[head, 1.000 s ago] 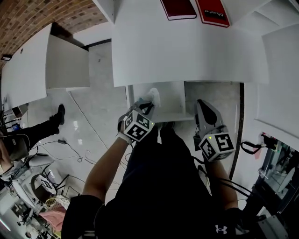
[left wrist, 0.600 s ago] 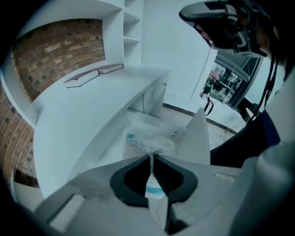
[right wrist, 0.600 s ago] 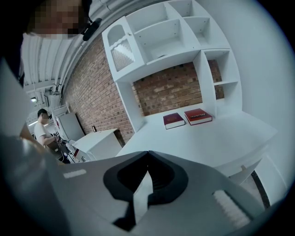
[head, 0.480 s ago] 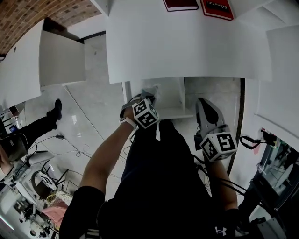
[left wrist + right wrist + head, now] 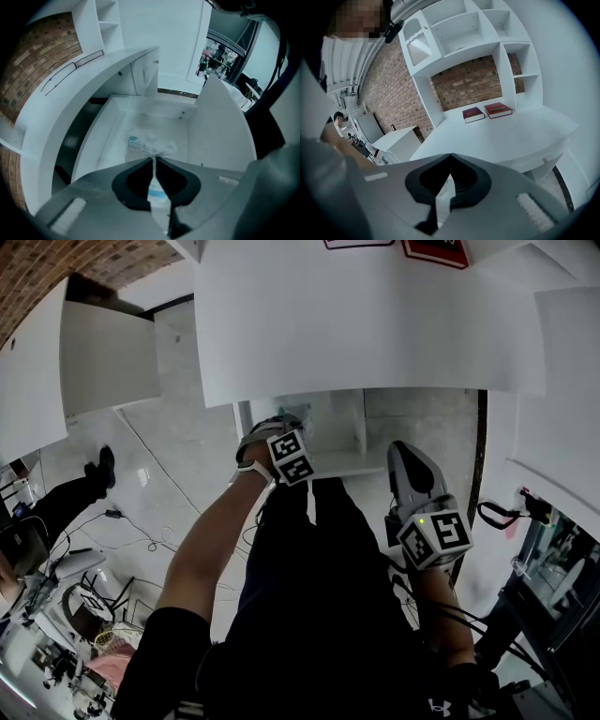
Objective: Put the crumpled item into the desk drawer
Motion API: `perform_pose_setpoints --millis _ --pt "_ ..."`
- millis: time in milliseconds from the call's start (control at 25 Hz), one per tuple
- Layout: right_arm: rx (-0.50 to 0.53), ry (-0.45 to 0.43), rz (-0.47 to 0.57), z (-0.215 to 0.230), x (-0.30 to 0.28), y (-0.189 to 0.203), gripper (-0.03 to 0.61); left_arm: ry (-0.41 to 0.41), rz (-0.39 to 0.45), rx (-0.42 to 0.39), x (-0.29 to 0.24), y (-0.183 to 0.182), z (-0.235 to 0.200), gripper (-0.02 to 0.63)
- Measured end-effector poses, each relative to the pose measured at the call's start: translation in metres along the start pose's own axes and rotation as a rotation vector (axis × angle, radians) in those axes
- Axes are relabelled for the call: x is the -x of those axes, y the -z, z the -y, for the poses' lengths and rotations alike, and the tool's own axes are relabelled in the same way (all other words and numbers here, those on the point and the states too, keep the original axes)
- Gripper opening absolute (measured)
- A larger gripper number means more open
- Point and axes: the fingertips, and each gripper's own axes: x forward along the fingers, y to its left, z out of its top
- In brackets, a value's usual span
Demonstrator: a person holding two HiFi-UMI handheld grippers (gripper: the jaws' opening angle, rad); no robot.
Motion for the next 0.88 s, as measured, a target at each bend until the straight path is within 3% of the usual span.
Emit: perform_pose_setpoints --millis 360,640,880 --pt "-0.012 0.005 -0.032 0.002 -0.002 0.015 0.002 -0.026 -0.043 -0.088 -0.028 0.011 0.0 0.025" --pt "-0.014 0.012 -0.054 0.001 0.0 0.023 0.002 -0.096 -0.014 -0.18 -0.042 0.013 -0.005 0.025" --pt "-0.018 0.027 -0.079 0.005 0.006 0.032 0.003 -0.092 -0.009 -0.218 -0.054 0.011 0.001 0.026"
